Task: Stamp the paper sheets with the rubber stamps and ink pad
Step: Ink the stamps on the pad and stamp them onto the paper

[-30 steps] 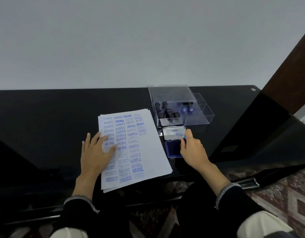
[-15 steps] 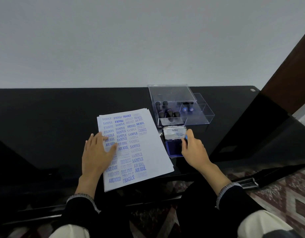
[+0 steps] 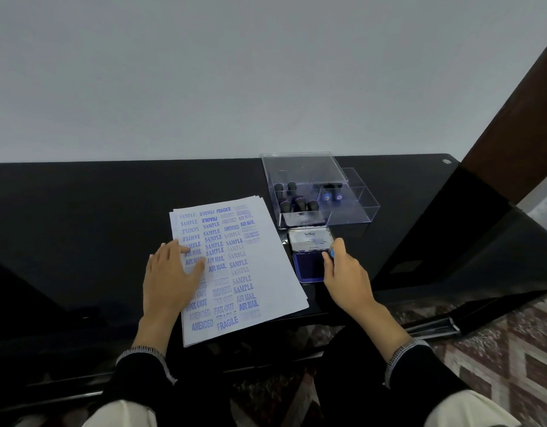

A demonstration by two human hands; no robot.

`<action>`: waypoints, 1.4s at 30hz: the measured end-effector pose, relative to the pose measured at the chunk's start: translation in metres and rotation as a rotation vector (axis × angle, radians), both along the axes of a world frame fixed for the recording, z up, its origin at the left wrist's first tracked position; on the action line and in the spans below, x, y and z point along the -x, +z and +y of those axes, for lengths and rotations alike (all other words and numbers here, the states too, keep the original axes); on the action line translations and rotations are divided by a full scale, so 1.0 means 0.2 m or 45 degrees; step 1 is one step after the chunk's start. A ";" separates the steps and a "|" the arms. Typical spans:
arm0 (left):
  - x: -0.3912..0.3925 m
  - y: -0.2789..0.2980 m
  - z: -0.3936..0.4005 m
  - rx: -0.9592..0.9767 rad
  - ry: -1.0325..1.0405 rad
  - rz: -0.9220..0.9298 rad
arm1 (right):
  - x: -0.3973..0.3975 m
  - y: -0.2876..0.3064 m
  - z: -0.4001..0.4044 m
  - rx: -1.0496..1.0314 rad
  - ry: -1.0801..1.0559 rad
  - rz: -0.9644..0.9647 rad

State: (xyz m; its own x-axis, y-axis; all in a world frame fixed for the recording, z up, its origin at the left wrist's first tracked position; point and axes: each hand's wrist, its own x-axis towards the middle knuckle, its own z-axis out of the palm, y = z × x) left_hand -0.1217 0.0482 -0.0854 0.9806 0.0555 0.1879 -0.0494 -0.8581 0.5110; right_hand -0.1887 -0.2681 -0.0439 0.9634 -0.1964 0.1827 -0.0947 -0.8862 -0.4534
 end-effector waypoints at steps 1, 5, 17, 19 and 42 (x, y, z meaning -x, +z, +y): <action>0.00 0.00 0.00 0.000 0.001 0.000 | -0.02 0.02 -0.01 -0.010 0.021 0.035; 0.00 0.01 0.00 -0.005 0.014 0.011 | -0.08 0.08 -0.01 -0.159 0.026 0.065; 0.00 0.00 0.00 0.015 0.020 0.010 | -0.12 0.08 0.05 -0.001 0.075 0.135; -0.01 -0.01 0.00 0.014 0.014 0.004 | -0.14 0.10 0.05 0.001 0.087 0.164; 0.00 -0.01 0.00 -0.013 0.008 0.009 | -0.09 0.07 0.09 0.185 -0.001 0.035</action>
